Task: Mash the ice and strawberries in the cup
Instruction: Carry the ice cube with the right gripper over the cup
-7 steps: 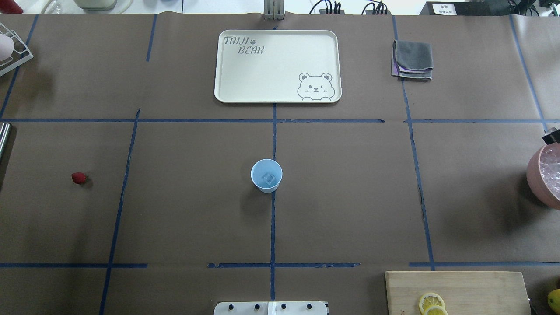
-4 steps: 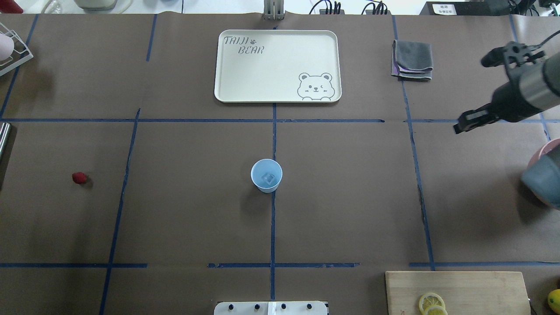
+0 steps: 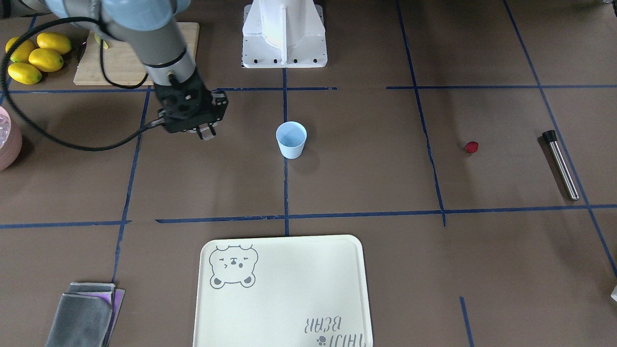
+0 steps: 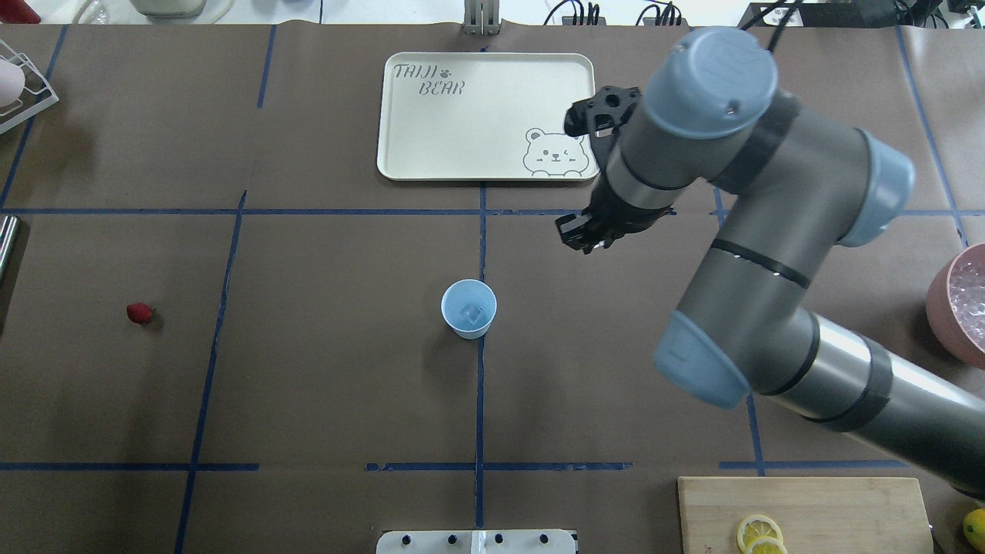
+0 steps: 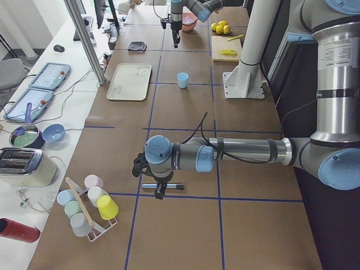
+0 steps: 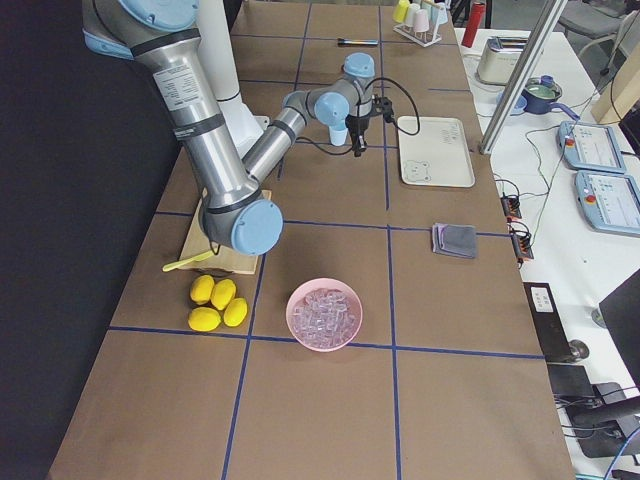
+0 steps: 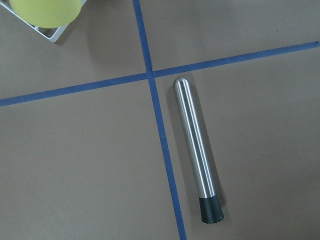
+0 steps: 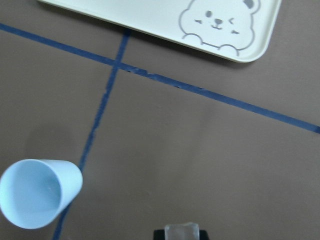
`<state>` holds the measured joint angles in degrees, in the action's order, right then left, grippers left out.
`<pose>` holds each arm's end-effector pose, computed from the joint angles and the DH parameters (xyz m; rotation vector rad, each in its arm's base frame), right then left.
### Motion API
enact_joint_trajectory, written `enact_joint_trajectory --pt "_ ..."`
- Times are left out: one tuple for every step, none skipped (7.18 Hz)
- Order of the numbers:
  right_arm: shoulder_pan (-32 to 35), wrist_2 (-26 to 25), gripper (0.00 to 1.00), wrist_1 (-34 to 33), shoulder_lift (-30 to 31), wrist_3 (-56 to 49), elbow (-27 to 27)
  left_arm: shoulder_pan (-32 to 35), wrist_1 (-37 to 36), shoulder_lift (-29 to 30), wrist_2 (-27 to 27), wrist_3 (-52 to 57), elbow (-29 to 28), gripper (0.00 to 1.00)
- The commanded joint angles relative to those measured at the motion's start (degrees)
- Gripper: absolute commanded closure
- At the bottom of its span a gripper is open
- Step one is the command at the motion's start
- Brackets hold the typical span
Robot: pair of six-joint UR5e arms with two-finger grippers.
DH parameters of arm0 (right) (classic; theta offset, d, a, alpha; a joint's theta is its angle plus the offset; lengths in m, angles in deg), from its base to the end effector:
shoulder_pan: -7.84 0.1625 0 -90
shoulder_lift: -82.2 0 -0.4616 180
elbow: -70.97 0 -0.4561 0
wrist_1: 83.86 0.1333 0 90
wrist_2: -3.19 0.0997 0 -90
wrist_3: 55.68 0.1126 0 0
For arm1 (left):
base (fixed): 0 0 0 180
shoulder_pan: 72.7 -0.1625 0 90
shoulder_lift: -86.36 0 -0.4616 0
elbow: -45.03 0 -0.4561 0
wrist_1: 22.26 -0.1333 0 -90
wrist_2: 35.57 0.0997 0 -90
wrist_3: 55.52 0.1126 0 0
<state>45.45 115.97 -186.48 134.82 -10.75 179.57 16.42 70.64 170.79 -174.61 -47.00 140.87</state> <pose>-0.4833 -0.4856 0.1583 0.2096 -0.8123 -0.2729 -0.0404 -0.5156 0.6880 0.1090 0.8515 0.1776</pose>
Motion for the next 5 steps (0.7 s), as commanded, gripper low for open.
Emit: enact_joint_trajectory --pt "-6.21 -4.68 0.97 -1.18 -8.72 9.67 -6.6 0.0 0.0 0.03 -0.01 0.0 -0.13 0.0" --pt "-9.54 -8.42 0.99 -0.91 -12.33 14.79 -11.34 0.0 0.0 0.03 -0.01 0.0 -0.04 0.0" --pt "-11.49 -10.72 1.0 -0.74 -14.63 17.1 -15.13 0.0 0.0 -0.14 -0.01 0.0 -0.04 0.0" --pt "-13.07 -11.09 0.99 0.05 -14.48 17.21 -15.78 0.0 0.0 0.03 -0.01 0.0 -0.13 0.0" --pt "-13.96 -12.4 0.99 1.01 -14.04 17.64 -16.31 0.0 0.0 0.03 -0.09 0.0 -0.13 0.0"
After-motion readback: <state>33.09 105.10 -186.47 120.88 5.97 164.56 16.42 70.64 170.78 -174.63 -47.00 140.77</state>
